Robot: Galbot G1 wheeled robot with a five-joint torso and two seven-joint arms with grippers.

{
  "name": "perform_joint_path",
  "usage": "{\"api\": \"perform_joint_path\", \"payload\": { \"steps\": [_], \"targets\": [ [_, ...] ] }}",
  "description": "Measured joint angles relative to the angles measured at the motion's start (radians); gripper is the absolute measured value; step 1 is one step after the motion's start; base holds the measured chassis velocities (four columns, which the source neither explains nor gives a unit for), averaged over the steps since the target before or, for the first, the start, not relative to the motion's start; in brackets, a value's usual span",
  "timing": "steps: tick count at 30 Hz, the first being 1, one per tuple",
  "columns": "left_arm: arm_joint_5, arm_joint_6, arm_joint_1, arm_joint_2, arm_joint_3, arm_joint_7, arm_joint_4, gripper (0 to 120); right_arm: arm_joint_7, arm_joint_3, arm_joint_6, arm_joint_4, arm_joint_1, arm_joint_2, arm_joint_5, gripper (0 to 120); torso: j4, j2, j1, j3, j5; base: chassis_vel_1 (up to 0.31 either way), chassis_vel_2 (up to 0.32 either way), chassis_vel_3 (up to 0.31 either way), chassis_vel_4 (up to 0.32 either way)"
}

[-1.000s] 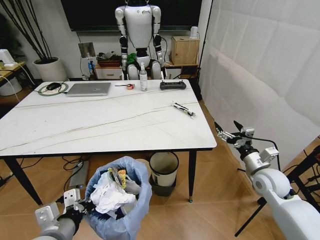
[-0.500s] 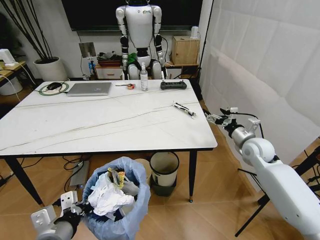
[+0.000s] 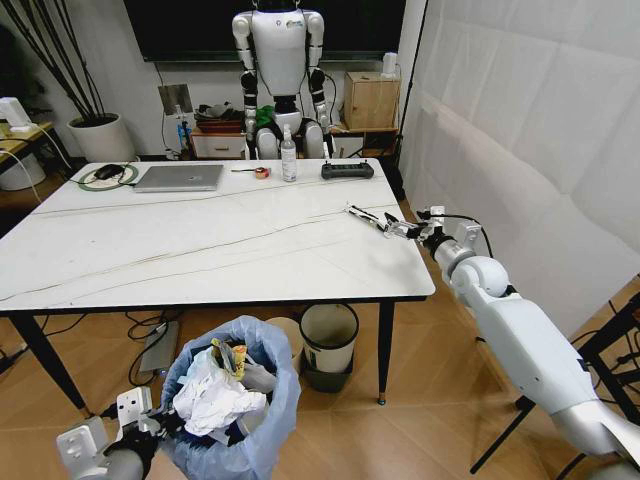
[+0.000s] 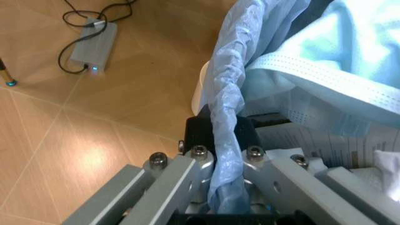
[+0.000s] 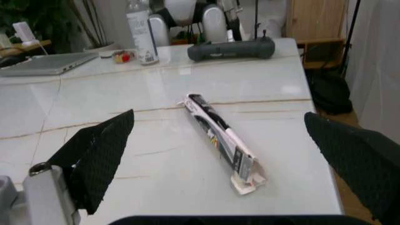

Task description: Pick up the trash bin and place the trash from the table into it.

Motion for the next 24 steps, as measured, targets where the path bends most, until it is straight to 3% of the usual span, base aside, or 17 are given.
{"api": "perform_joint_path", "payload": {
  "steps": [17, 24],
  "targets": [
    [0.013, 0.0, 0.014, -0.024, -0.007, 0.0, -0.02, 0, -0.052, -0.052, 0.043, -0.224, 0.092, 0.097, -0.043, 100, 0.0, 0.0, 0.0, 0.0, -0.0001, 0.0, 0.0, 0.0, 0.0],
    [0.024, 0.0, 0.018, -0.038, -0.007, 0.001, -0.022, 0, -0.061, -0.051, 0.06, -0.27, 0.103, 0.104, -0.059, 100, -0.0001, 0.0, 0.0, 0.0, 0.0, 0.0, 0.0, 0.0, 0.0]
  ]
}}
